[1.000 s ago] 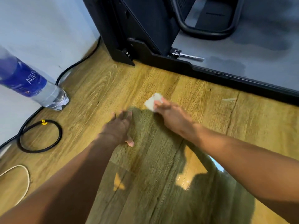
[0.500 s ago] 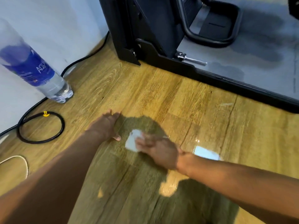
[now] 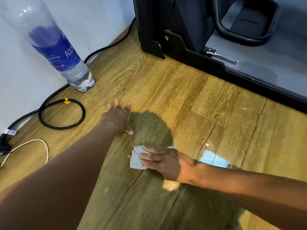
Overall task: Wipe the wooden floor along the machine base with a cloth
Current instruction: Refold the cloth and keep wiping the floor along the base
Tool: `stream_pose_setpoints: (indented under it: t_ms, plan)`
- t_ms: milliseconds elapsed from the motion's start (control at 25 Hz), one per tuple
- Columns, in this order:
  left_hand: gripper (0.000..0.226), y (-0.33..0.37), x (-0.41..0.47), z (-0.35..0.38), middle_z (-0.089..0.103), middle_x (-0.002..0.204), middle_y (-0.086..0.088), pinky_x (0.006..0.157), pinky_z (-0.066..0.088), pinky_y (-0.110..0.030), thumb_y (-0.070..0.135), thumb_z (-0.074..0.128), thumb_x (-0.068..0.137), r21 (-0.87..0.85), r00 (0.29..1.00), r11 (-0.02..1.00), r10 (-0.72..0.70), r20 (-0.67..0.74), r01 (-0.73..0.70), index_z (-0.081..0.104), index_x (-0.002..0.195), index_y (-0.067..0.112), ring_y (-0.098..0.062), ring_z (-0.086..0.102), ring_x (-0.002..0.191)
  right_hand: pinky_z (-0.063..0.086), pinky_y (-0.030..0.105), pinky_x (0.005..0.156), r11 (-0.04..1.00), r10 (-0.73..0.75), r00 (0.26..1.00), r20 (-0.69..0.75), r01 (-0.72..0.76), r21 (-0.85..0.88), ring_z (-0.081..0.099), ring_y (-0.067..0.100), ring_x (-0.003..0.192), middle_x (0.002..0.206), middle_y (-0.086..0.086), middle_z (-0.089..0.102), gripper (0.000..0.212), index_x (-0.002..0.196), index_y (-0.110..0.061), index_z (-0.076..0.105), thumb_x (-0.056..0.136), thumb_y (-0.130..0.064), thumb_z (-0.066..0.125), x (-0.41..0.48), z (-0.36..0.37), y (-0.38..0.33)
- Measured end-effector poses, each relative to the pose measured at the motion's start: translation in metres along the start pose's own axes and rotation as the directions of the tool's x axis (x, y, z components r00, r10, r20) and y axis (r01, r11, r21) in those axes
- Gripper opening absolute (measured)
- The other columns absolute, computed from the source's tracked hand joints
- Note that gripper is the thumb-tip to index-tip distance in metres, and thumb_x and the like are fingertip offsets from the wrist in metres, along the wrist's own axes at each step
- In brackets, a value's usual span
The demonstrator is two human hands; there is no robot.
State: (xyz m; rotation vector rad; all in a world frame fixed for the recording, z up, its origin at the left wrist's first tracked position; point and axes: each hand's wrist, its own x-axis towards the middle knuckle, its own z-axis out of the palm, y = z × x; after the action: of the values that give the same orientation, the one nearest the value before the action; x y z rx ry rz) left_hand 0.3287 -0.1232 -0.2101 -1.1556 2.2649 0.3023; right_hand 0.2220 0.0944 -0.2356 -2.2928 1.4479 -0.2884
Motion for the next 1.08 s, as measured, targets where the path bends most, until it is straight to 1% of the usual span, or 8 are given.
stream_pose_setpoints:
  t_ms: [80,320,480,560,680,800,960,1080]
  plan:
    - [0.118,0.000,0.002,-0.001,-0.006,0.158,-0.018,0.109,0.029,-0.057,0.045,0.081,0.067,-0.004,0.999,1.000,0.013,0.034,-0.013,-0.001,0.152,0.031,-0.043,0.005,0.143,0.032,0.028,0.107,0.991,-0.110,0.993,0.040,0.112,-0.071,0.035,0.014,0.137,0.144,-0.007,0.044,0.047,0.132,-0.018,0.054,0.086,-0.010,0.056,0.003,-0.012,0.022]
    - [0.124,0.015,0.005,-0.016,-0.006,0.156,-0.023,0.110,0.029,-0.054,0.037,0.082,0.068,0.119,0.993,0.989,0.082,0.086,-0.092,-0.010,0.151,0.028,-0.045,0.009,0.142,0.031,0.045,0.112,0.839,0.537,0.815,-0.217,-0.542,0.038,0.022,0.016,0.143,0.153,-0.005,0.031,0.060,0.139,-0.020,0.045,0.086,0.006,0.040,0.036,-0.055,0.113]
    - [0.129,0.032,0.010,-0.022,-0.015,0.155,-0.021,0.110,0.027,-0.056,0.015,0.085,0.066,0.161,0.983,0.976,0.127,0.130,-0.147,-0.012,0.150,0.029,-0.044,0.000,0.142,0.046,0.045,0.099,0.987,0.093,0.960,-0.263,-0.124,-0.104,0.049,0.025,0.127,0.136,0.002,0.054,0.045,0.123,-0.015,0.062,0.080,0.000,0.055,0.022,-0.015,0.083]
    - [0.132,0.032,0.014,-0.022,-0.015,0.154,-0.024,0.110,0.028,-0.054,0.017,0.086,0.064,0.180,0.979,0.969,0.144,0.141,-0.169,-0.013,0.150,0.027,-0.045,0.003,0.142,0.050,0.041,0.095,0.988,0.109,0.970,-0.217,-0.130,-0.086,0.051,0.021,0.125,0.141,-0.002,0.048,0.056,0.127,-0.023,0.057,0.078,0.005,0.062,0.021,-0.028,0.113]
    - [0.131,0.026,0.016,-0.022,-0.014,0.155,-0.023,0.112,0.026,-0.051,0.023,0.086,0.064,0.170,0.978,0.967,0.167,0.126,-0.187,-0.012,0.150,0.030,-0.044,0.005,0.142,0.050,0.036,0.096,0.839,0.525,0.787,-0.323,-0.542,0.043,0.056,0.019,0.119,0.148,-0.002,0.039,0.057,0.130,-0.031,0.051,0.086,0.005,0.049,0.032,-0.069,0.181]
    - [0.129,0.025,0.014,-0.023,-0.014,0.155,-0.022,0.113,0.024,-0.049,0.026,0.085,0.065,0.179,0.974,0.962,0.184,0.131,-0.205,-0.012,0.150,0.030,-0.044,0.007,0.142,0.046,0.046,0.100,0.691,0.678,0.620,-0.395,-0.720,0.055,0.044,0.028,0.131,0.147,0.008,0.041,0.068,0.134,-0.018,0.049,0.077,0.016,0.036,0.042,-0.076,0.194]
    - [0.130,0.028,0.018,-0.022,-0.015,0.154,-0.024,0.111,0.023,-0.048,0.022,0.085,0.066,0.166,0.975,0.967,0.173,0.139,-0.195,-0.014,0.150,0.029,-0.046,0.006,0.142,0.044,0.047,0.099,0.890,0.434,0.853,-0.290,-0.456,-0.010,0.045,0.020,0.130,0.148,-0.008,0.036,0.063,0.136,-0.032,0.045,0.084,0.002,0.034,0.037,-0.041,0.152]
    - [0.131,0.026,0.023,-0.017,-0.015,0.154,-0.024,0.111,0.024,-0.048,0.025,0.085,0.064,0.184,0.976,0.962,0.180,0.124,-0.201,-0.014,0.150,0.030,-0.046,0.007,0.141,0.042,0.037,0.104,0.849,0.496,0.814,-0.304,-0.528,-0.030,0.049,0.010,0.124,0.148,-0.011,0.036,0.061,0.135,-0.031,0.047,0.087,0.005,0.045,0.039,-0.079,0.204]
